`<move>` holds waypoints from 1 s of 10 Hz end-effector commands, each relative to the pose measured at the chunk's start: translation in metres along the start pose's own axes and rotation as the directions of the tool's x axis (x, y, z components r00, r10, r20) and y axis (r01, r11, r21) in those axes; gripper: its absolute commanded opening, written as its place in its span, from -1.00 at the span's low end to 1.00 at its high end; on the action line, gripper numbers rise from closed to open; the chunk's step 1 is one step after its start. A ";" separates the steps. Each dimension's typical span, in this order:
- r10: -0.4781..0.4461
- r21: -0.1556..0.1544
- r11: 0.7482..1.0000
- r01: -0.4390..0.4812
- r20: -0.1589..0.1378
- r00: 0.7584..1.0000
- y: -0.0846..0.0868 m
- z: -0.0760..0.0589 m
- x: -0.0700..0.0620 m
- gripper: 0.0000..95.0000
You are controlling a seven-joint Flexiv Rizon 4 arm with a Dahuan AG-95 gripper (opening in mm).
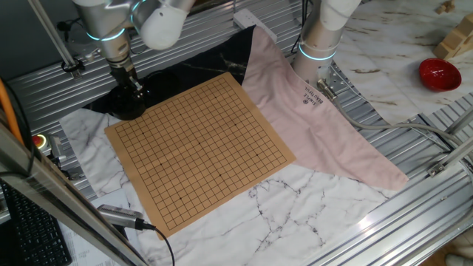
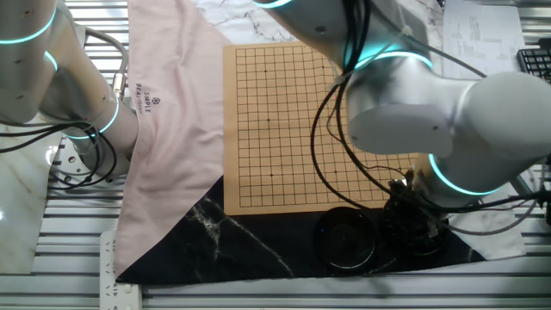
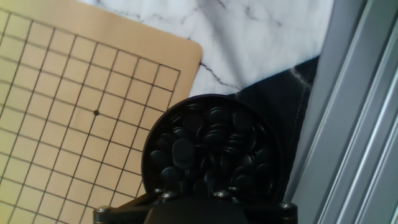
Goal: Play the first move as black on the 3-4 point in the upper right corner of the Go board
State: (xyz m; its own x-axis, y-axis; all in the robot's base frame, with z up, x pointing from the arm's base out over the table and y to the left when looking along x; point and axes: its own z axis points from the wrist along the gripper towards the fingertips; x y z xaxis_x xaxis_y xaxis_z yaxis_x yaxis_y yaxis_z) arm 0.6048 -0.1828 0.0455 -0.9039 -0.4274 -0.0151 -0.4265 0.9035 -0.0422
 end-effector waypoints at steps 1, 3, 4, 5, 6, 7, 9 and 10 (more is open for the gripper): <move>-0.010 0.001 1.000 0.010 0.009 1.000 0.000 0.002 -0.001 -0.60; 0.014 -0.008 1.000 -0.014 0.013 1.000 0.000 0.002 -0.001 -1.00; 0.018 -0.011 1.000 -0.018 0.014 1.000 -0.001 0.001 -0.001 -1.00; 0.022 -0.012 1.000 -0.022 0.015 1.000 -0.001 0.001 -0.001 -1.00; 0.022 -0.012 1.000 -0.022 0.017 1.000 -0.002 0.001 -0.001 -1.00; 0.026 -0.018 1.000 -0.025 0.024 0.999 -0.003 0.000 -0.003 -1.00; 0.051 -0.024 0.998 -0.050 0.019 0.999 -0.004 0.000 -0.006 -0.60; 0.079 -0.030 0.996 -0.079 0.014 0.997 -0.004 0.000 -0.007 -0.60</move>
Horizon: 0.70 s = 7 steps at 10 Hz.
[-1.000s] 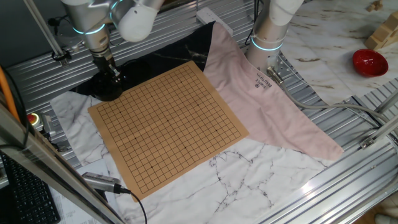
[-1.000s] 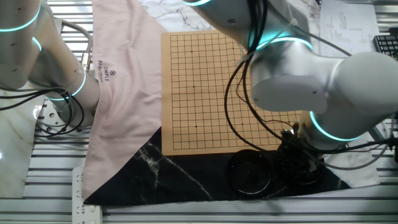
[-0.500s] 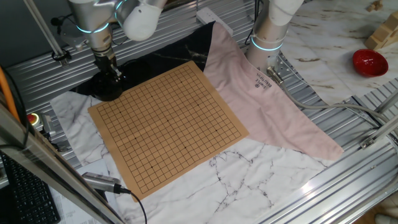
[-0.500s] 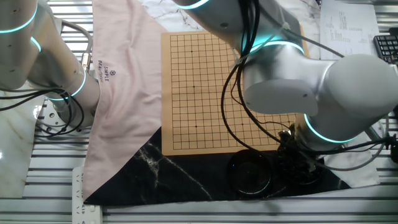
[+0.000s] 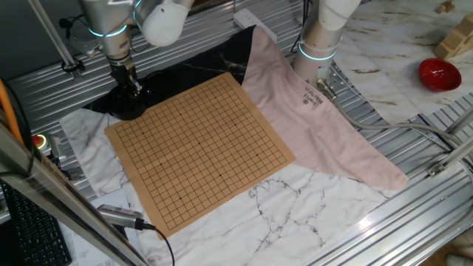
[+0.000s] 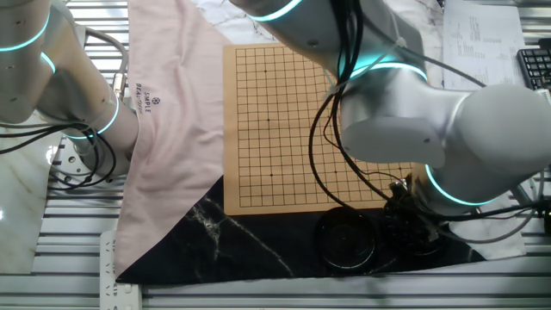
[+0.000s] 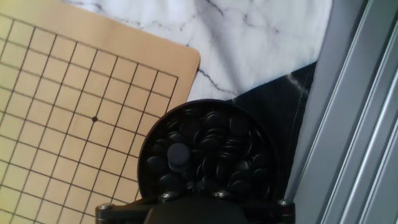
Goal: Play the first move as black on the 3-4 point in the upper right corner of the Go board
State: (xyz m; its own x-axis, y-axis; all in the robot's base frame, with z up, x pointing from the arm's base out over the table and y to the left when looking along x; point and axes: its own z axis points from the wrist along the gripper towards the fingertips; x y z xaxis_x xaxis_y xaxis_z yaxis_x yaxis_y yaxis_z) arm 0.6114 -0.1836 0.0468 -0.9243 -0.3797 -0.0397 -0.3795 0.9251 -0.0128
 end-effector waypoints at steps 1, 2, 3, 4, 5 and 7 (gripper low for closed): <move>0.047 -0.006 0.999 -0.047 -0.008 0.999 -0.001 0.001 -0.001 -0.60; 0.086 -0.012 0.996 -0.086 -0.019 0.996 -0.001 0.001 -0.001 -0.60; 0.098 -0.014 0.995 -0.098 -0.028 0.995 -0.001 0.001 -0.001 -0.60; 0.135 -0.020 0.991 -0.136 -0.047 0.990 -0.001 0.001 -0.001 -0.60; 0.153 -0.023 0.988 -0.154 -0.054 0.987 -0.001 0.001 -0.001 -0.60; 0.163 -0.033 0.986 -0.165 -0.053 0.985 -0.001 0.001 -0.001 -0.60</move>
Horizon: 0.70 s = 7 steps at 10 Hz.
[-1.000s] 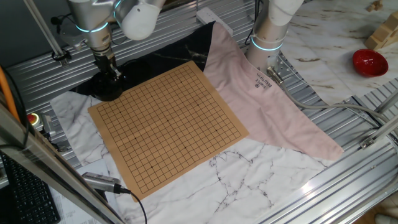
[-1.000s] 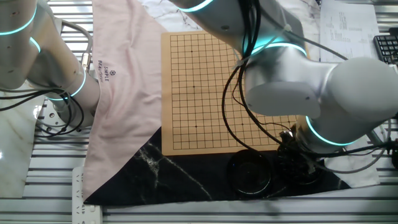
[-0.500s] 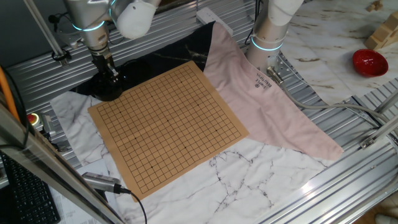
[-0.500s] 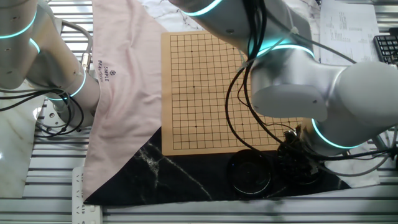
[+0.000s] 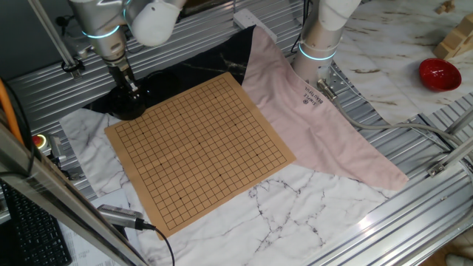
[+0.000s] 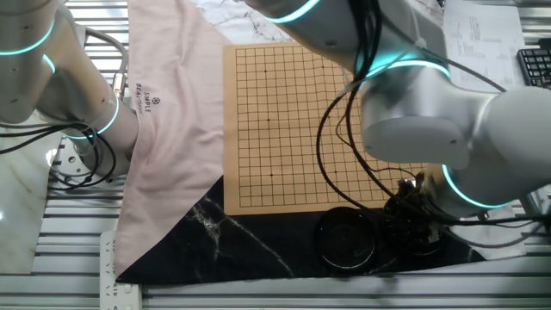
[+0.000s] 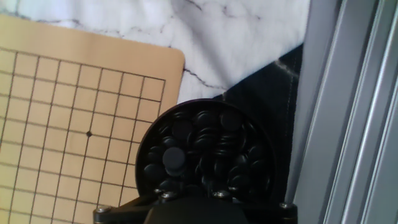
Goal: Play the first move as black on the 3-4 point in the upper right corner of the Go board
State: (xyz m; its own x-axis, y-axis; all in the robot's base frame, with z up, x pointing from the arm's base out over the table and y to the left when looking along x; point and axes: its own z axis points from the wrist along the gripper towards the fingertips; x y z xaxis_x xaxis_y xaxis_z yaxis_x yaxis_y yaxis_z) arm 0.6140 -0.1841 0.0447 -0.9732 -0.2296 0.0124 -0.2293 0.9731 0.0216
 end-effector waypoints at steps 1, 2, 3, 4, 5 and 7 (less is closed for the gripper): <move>0.018 -0.009 1.000 -0.018 -0.002 1.000 0.000 -0.001 0.001 -0.60; 0.023 -0.018 1.000 -0.023 0.000 1.000 0.001 -0.001 0.001 -0.60; 0.029 -0.029 0.999 -0.028 0.002 1.000 0.001 0.001 0.001 -0.60; 0.030 -0.030 0.999 -0.030 0.003 1.000 0.002 0.002 0.001 -0.60; 0.030 -0.032 0.999 -0.030 0.004 1.000 0.002 0.004 0.002 -0.60; 0.029 -0.031 0.999 -0.029 0.004 1.000 0.002 0.005 0.002 -0.60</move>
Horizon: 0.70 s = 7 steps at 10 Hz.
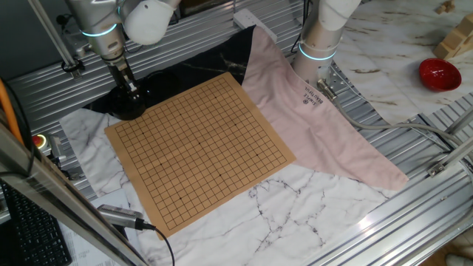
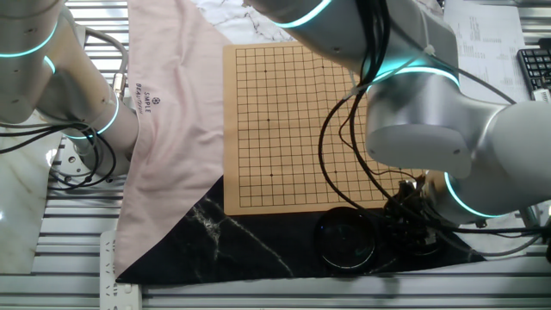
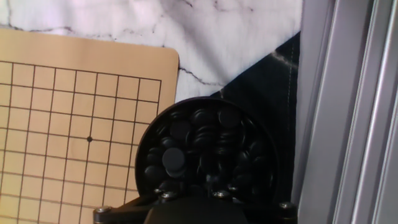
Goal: Play the first move as black on the 3-4 point in the upper right corner of the Go board
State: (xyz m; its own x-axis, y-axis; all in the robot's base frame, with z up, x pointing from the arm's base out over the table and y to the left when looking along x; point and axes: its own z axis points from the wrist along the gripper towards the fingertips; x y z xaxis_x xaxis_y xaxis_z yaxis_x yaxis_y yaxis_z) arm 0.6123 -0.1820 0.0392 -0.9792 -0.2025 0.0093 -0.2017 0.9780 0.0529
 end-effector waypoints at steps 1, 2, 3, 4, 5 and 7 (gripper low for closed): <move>0.004 0.000 1.000 -0.004 0.001 1.000 0.000 0.000 0.001 -0.60; 0.020 0.000 1.000 -0.020 -0.002 1.000 0.000 0.000 0.001 -0.60; 0.025 0.000 1.000 -0.025 -0.003 1.000 0.000 0.000 0.001 -1.00; 0.028 0.000 1.000 -0.028 -0.003 1.000 0.000 0.000 0.001 -1.00; 0.036 0.000 0.999 -0.036 -0.004 0.999 0.000 0.000 0.001 -1.00; 0.038 0.000 0.999 -0.038 -0.004 0.999 0.000 0.000 0.001 -1.00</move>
State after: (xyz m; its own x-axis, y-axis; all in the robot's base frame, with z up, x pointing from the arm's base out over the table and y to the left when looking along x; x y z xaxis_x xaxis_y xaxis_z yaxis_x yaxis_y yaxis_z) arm 0.6112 -0.1819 0.0396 -0.9861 -0.1654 0.0156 -0.1644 0.9851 0.0515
